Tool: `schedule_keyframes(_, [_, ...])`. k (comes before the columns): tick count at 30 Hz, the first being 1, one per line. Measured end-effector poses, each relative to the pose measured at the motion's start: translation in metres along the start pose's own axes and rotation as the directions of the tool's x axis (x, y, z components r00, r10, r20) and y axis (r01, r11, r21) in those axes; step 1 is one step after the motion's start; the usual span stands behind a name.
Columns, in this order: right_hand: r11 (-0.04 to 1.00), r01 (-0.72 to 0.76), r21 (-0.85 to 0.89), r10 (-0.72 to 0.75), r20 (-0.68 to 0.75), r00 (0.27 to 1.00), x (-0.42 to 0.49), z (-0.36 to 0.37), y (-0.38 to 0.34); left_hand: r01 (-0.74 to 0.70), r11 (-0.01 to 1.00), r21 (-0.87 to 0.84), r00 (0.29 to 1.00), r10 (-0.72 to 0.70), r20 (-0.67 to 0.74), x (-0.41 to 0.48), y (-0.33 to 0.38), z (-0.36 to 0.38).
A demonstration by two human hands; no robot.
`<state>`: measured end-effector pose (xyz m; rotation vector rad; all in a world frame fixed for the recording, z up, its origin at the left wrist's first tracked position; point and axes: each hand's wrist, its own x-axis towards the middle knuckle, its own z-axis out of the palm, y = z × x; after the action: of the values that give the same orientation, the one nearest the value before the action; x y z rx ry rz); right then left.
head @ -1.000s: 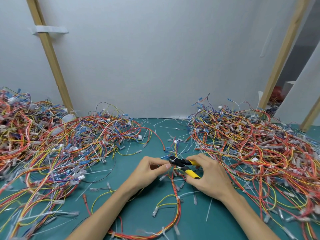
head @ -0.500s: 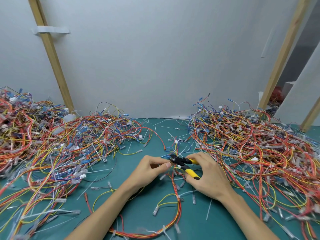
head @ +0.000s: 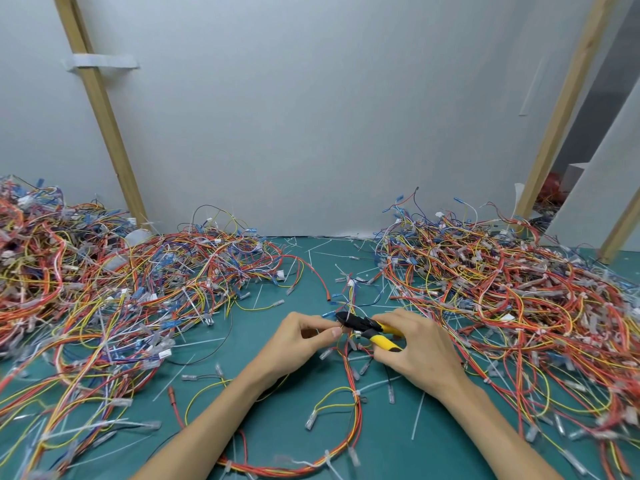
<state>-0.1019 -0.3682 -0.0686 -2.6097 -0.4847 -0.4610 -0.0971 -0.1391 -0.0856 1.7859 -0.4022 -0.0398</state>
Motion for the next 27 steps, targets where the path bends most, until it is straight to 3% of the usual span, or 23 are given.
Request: schedule_keyframes(27, [0.999,-0.040,-0.015,0.041,0.050,0.998,0.0003,-0.0046,-0.0044,-0.011,0.997,0.073,1.000,0.011,0.001,0.0019,-0.0022,0.0008])
